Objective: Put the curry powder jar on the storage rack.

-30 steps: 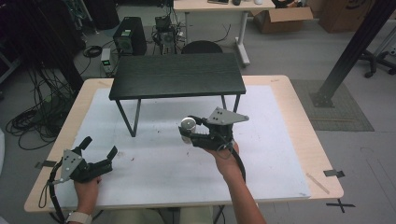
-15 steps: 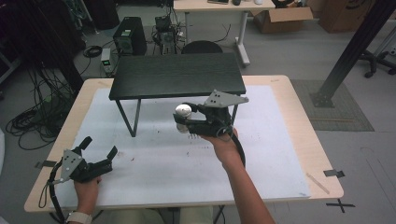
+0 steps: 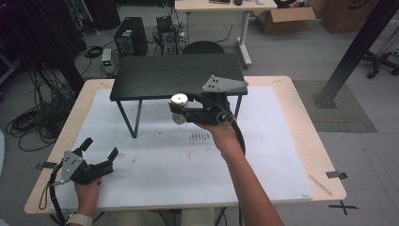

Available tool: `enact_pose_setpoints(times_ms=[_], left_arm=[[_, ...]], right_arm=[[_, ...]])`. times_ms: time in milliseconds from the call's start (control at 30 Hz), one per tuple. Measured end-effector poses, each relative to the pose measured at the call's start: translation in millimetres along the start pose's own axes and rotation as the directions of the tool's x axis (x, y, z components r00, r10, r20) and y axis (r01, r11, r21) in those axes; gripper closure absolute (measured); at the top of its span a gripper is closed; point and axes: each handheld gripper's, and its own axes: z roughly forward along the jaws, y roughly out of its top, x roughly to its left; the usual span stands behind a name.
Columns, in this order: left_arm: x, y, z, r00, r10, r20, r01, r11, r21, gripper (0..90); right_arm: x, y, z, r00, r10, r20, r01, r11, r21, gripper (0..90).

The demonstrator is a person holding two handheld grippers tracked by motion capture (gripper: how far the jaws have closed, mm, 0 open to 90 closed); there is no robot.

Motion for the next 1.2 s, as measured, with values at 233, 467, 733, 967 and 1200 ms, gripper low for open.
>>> enact_pose_setpoints(times_ms=[233, 467, 733, 967, 1200], left_arm=[[0.0, 0.0, 0.1, 1.0000, 0.000, 0.000, 0.000, 1.0000, 0.000, 0.2], [0.2, 0.1, 0.1, 1.0000, 0.002, 0.000, -0.002, 1.0000, 0.002, 0.2], [0.1, 0.0, 0.2, 1.0000, 0.000, 0.000, 0.000, 1.0000, -0.001, 0.2], [0.1, 0.0, 0.1, 1.0000, 0.000, 0.000, 0.000, 1.0000, 0.000, 0.3], [0.1, 0.0, 0.2, 1.0000, 0.000, 0.000, 0.000, 1.0000, 0.000, 0.3]], right_arm=[[-4.0, 19.6, 7.3, 0.9998, -0.017, -0.014, 0.017, 1.000, -0.004, 48.0], [-9.5, 35.3, 13.4, 0.9995, -0.028, -0.015, 0.028, 1.000, -0.013, 48.0], [-19.4, 53.6, 23.8, 0.9994, -0.035, -0.009, 0.035, 0.999, -0.022, 48.0], [-29.7, 63.5, 34.5, 0.9994, -0.034, 0.010, 0.034, 0.999, -0.027, 48.0], [-36.6, 72.7, 43.5, 0.9988, -0.041, 0.026, 0.042, 0.999, -0.030, 48.0]])
